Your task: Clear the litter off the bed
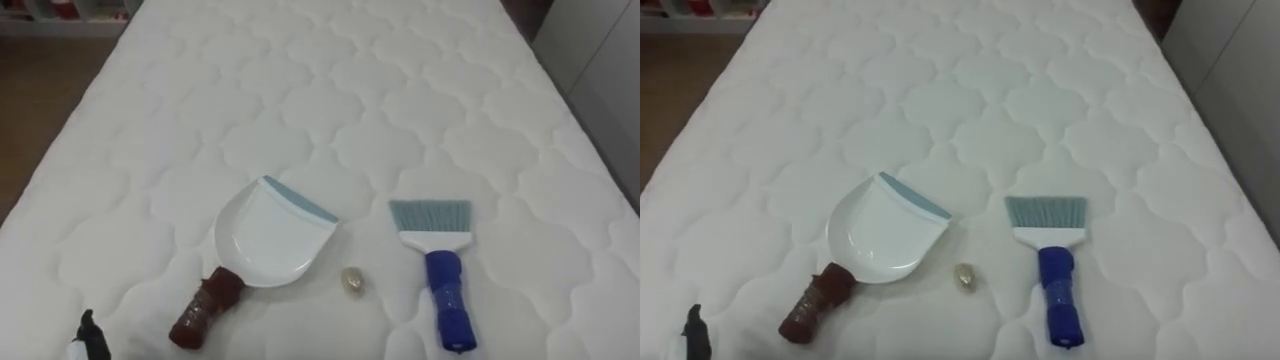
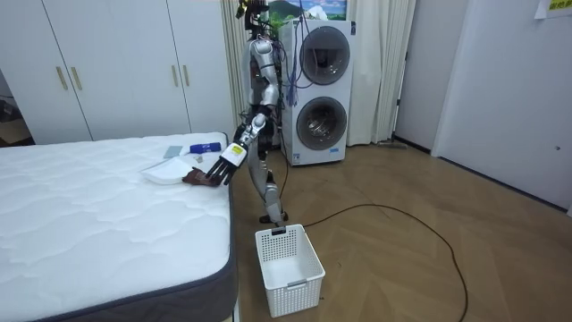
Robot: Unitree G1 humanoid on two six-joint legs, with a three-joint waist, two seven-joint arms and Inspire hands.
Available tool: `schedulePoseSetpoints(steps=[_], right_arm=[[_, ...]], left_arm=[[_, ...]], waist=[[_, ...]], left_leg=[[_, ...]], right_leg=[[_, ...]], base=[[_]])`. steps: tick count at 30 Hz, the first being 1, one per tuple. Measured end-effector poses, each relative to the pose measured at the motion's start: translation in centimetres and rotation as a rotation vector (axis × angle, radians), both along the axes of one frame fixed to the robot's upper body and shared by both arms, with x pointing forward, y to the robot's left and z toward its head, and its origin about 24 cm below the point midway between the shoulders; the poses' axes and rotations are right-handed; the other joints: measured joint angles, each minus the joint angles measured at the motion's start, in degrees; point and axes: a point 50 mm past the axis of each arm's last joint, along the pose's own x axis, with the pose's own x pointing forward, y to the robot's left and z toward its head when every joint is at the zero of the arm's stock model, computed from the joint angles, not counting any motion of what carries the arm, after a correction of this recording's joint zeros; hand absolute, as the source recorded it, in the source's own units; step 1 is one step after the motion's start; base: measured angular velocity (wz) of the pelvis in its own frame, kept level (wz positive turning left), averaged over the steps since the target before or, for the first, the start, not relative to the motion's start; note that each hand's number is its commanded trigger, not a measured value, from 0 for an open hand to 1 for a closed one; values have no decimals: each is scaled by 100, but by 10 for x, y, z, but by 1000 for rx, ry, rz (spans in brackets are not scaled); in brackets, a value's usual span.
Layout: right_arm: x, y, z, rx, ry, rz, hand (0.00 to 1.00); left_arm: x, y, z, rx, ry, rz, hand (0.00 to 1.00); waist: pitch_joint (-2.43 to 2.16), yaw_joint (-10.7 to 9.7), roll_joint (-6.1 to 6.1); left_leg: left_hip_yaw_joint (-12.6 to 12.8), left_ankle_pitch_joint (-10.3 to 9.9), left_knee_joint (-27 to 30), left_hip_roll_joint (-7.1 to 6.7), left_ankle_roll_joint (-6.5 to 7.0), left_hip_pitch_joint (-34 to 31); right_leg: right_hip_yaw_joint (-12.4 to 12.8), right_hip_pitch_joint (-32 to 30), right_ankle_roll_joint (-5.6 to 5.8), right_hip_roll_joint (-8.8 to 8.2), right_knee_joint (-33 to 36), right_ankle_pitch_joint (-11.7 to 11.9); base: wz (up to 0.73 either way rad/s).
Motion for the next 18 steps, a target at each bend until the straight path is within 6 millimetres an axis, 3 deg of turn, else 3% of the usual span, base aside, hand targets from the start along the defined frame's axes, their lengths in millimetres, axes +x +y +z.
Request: schedulePoseSetpoints(steps=[8, 18], right_arm=[[4, 1, 1, 26, -33, -21, 0], [7, 4, 1, 45, -50, -41, 0]], left_arm=[[36, -8, 26, 10, -195, -67, 0], [64, -25, 30, -14, -225, -157, 0]], waist=[[-13, -12, 7], [-2, -150, 11]], left_leg=[[20, 0, 15, -1, 1, -38], [91, 1, 33, 9, 1, -253]], right_leg=[[7, -63, -2, 1, 11, 7], [-10, -274, -7, -16, 23, 18]], base=[[0], [0]])
